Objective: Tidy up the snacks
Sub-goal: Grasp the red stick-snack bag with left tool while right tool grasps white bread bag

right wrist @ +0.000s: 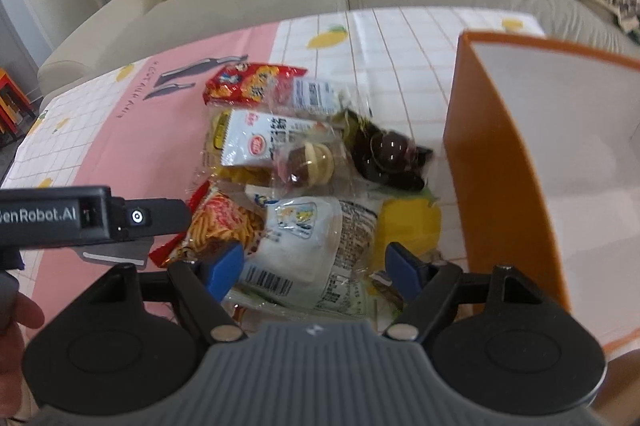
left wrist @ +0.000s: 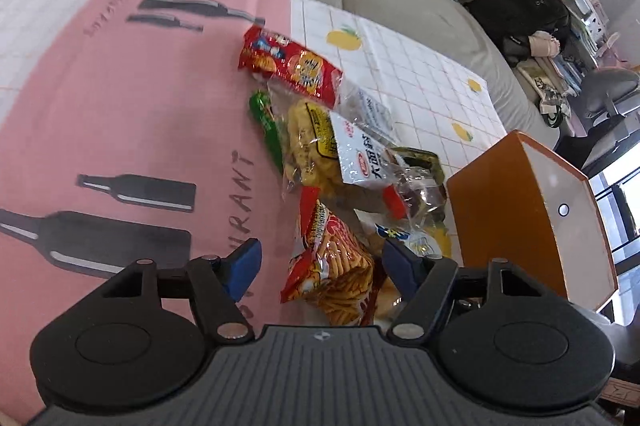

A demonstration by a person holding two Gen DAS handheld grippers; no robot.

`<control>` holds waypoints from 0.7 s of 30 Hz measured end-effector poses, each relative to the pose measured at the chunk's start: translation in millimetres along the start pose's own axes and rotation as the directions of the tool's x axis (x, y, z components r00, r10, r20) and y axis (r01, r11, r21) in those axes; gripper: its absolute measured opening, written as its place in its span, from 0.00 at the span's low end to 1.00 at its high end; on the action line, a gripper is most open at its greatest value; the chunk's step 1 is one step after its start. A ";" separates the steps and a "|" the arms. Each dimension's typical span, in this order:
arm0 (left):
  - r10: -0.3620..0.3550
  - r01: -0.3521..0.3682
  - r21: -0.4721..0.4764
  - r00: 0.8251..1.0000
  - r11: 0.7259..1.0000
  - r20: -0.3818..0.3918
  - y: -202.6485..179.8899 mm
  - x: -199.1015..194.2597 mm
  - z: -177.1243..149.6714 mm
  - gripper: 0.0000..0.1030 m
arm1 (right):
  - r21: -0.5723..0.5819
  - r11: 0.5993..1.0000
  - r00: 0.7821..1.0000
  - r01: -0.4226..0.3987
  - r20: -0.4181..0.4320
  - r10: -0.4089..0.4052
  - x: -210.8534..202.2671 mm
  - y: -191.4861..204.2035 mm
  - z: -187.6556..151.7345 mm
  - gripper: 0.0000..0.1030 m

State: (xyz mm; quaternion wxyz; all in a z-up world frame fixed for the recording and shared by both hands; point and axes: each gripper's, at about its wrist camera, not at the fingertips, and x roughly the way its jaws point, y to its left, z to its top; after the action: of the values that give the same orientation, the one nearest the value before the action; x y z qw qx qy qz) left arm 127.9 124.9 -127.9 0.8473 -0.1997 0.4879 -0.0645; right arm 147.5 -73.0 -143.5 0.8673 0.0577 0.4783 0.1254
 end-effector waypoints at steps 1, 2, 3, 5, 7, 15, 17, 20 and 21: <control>0.000 0.000 0.003 1.000 1.000 -0.011 0.3 5.1 0.9 0.78 | 0.010 1.000 1.000 -0.008 -0.007 0.008 3.1 -1.5 0.5 0.76; -0.004 0.004 0.004 1.000 1.000 -0.020 0.3 8.7 1.0 0.79 | 0.015 1.000 1.000 -0.009 -0.012 0.009 6.0 -2.4 0.8 0.76; -0.012 0.012 0.003 0.999 1.000 -0.030 1.0 13.3 1.3 0.78 | 0.016 1.000 1.000 -0.011 -0.016 0.012 9.0 -2.6 1.2 0.76; -0.014 0.014 -0.004 0.999 1.000 -0.052 2.6 22.4 2.0 0.77 | 0.029 0.999 0.999 -0.029 -0.025 0.030 13.4 -4.8 1.8 0.76; -0.017 0.017 -0.003 0.997 1.000 -0.069 2.8 28.9 0.2 0.75 | 0.030 0.999 0.999 -0.038 -0.019 0.039 15.2 -6.2 1.6 0.73; -0.041 0.037 -0.039 0.993 0.999 -0.107 5.3 44.7 -5.7 0.70 | -0.001 0.999 0.998 -0.052 -0.023 0.052 24.9 -7.2 -0.9 0.63; -0.051 0.047 -0.041 0.993 0.998 -0.104 5.3 43.8 -6.7 0.63 | -0.013 0.998 0.998 -0.057 -0.016 0.057 24.8 -6.3 -1.6 0.60; -0.028 0.024 -0.044 0.996 0.999 -0.090 2.5 41.7 -7.4 0.59 | -0.023 0.998 0.998 -0.062 -0.006 0.062 23.6 -4.9 -1.8 0.56; -0.020 0.016 -0.043 0.997 0.999 -0.081 1.7 40.0 -8.2 0.53 | -0.022 0.998 0.998 -0.064 -0.004 0.064 22.9 -5.0 -1.6 0.54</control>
State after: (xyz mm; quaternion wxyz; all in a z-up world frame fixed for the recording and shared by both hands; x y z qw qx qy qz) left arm 141.4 112.0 -164.3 0.8217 -0.2191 0.5215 -0.0698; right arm 158.6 -71.6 -164.2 0.8627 0.0629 0.4761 0.1584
